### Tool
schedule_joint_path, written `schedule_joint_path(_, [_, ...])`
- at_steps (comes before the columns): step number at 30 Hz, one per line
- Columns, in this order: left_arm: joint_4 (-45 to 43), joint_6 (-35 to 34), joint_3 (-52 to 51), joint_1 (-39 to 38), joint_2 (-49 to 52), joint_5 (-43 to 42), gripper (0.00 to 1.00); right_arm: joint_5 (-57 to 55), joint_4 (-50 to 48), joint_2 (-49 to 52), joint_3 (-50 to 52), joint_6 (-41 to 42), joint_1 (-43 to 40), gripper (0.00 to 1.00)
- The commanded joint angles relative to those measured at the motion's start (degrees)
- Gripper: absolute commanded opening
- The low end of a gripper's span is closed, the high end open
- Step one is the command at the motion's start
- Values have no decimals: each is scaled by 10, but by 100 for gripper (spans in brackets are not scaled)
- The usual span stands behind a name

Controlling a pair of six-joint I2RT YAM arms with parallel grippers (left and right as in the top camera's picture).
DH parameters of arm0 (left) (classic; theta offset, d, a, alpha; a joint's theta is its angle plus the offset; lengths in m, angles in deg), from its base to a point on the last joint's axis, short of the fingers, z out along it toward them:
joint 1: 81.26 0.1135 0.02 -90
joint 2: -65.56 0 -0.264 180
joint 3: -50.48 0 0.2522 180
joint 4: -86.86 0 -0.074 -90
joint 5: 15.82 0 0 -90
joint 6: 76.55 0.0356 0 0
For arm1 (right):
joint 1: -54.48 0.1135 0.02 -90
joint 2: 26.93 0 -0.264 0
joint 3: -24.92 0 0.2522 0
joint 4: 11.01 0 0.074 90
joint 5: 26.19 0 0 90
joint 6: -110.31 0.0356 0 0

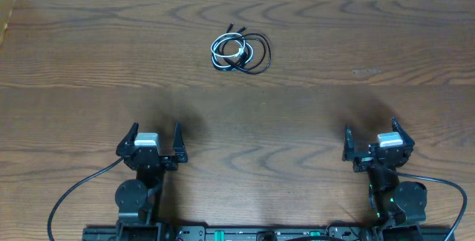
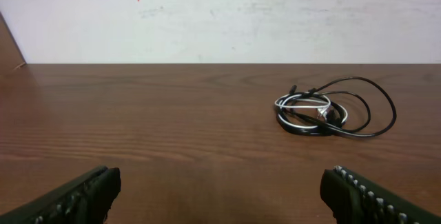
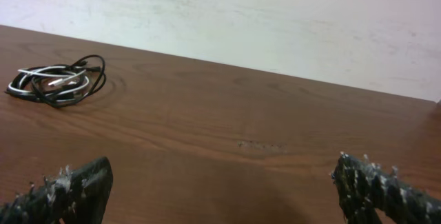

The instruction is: Untangle cables

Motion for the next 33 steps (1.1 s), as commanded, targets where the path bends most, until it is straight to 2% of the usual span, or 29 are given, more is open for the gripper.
schedule_joint_path(1, [21,8,-8,-1,-3,3,98,7,3,-3,1,-1,5,99])
schedule_joint_path(5, [22,8,-8,-1,-3,3,98,33,1,-3,1,41,5,99])
schedule_joint_path(15, [22,8,-8,-1,-3,3,98,32,2,-3,1,44,5,99])
schedule_joint_path(20, [22,8,-8,-1,-3,3,98,34,1,-3,1,89,5,99])
schedule_joint_path(33, [22,8,-8,-1,-3,3,98,100,-16,-3,1,95,5,99])
